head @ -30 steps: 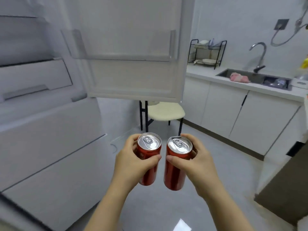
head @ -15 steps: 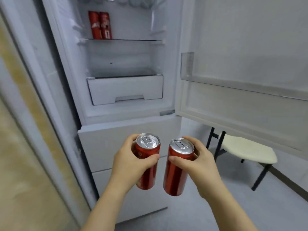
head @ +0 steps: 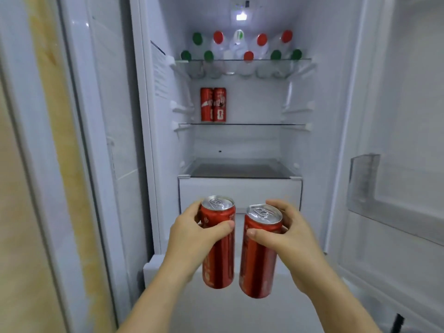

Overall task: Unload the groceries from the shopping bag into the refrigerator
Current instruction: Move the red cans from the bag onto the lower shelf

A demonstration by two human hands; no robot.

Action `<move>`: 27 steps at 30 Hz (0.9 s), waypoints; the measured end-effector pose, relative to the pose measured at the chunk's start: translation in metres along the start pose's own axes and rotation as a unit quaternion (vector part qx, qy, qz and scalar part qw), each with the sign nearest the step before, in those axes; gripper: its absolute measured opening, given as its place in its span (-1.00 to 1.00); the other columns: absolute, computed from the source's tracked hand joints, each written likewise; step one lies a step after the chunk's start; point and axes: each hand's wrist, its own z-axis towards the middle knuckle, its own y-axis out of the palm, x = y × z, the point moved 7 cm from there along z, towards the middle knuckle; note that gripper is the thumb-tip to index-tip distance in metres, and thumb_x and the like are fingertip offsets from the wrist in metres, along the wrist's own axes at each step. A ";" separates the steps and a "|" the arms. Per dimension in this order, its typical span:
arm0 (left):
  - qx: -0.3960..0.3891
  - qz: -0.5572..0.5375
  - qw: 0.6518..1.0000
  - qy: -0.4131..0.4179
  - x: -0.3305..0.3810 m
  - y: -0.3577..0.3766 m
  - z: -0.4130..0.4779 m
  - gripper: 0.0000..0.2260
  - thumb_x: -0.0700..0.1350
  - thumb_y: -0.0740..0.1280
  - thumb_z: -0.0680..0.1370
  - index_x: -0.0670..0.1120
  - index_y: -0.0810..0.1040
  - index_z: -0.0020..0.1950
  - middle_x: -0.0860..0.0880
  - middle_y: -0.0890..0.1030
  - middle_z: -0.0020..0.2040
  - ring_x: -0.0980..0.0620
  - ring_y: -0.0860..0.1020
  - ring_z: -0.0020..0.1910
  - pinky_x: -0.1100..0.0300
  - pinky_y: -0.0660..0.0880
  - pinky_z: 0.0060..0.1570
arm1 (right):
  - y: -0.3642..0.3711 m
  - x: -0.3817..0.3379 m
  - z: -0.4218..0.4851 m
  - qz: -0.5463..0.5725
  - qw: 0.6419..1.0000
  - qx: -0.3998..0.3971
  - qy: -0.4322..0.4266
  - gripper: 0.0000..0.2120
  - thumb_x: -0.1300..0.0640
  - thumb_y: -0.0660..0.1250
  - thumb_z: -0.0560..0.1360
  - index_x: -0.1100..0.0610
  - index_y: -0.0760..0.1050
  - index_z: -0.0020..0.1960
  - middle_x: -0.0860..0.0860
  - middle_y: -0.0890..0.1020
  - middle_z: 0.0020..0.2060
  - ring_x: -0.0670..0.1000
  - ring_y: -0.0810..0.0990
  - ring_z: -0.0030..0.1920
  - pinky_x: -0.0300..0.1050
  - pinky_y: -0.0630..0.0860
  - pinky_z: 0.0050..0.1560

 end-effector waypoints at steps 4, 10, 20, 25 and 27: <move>0.044 -0.020 0.999 0.004 0.011 -0.002 0.047 -0.61 -0.14 0.52 0.32 0.09 0.49 0.07 0.11 0.63 -0.05 0.16 0.60 -0.07 0.24 0.51 -0.10 | 0.010 -0.016 0.055 0.022 0.999 -0.020 -0.028 -0.50 0.29 0.53 0.28 -0.10 0.40 0.04 -0.13 0.60 -0.06 -0.15 0.60 -0.09 -0.27 0.47 -0.16; 0.056 -0.020 0.997 0.044 0.038 -0.003 0.114 -0.59 -0.03 0.54 0.20 0.07 0.52 0.00 0.07 0.65 -0.09 0.10 0.63 -0.08 0.06 0.57 0.02 | 0.019 -0.045 0.126 0.034 0.997 -0.012 -0.072 -0.56 0.28 0.53 0.27 -0.07 0.44 -0.01 -0.12 0.63 -0.11 -0.17 0.62 -0.17 -0.25 0.48 -0.20; 0.027 -0.078 0.989 0.125 0.095 -0.007 0.217 -0.73 -0.08 0.52 0.35 0.01 0.61 0.02 0.03 0.67 -0.12 0.09 0.65 -0.17 0.23 0.55 -0.24 | 0.031 -0.104 0.219 0.078 0.988 0.021 -0.130 -0.58 0.22 0.52 0.32 0.03 0.49 0.11 -0.03 0.64 -0.12 -0.13 0.66 -0.23 -0.27 0.53 -0.31; 0.034 -0.088 0.981 0.170 0.129 -0.013 0.271 -0.80 0.02 0.47 0.40 0.10 0.53 -0.03 0.07 0.63 -0.08 0.09 0.62 -0.10 0.19 0.54 -0.18 | 0.040 -0.137 0.266 0.067 0.983 0.039 -0.166 -0.74 0.17 0.49 0.35 0.01 0.52 -0.03 0.01 0.66 -0.12 0.00 0.67 -0.14 -0.14 0.57 -0.21; 0.052 -0.098 0.977 0.181 0.137 -0.009 0.293 -0.72 0.11 0.48 0.35 0.12 0.47 -0.03 0.07 0.60 -0.03 0.04 0.61 -0.05 0.05 0.57 -0.04 | 0.042 -0.149 0.282 0.072 0.979 0.046 -0.186 -0.82 0.20 0.48 0.36 0.07 0.58 -0.06 0.03 0.69 -0.19 -0.03 0.69 -0.23 -0.20 0.58 -0.32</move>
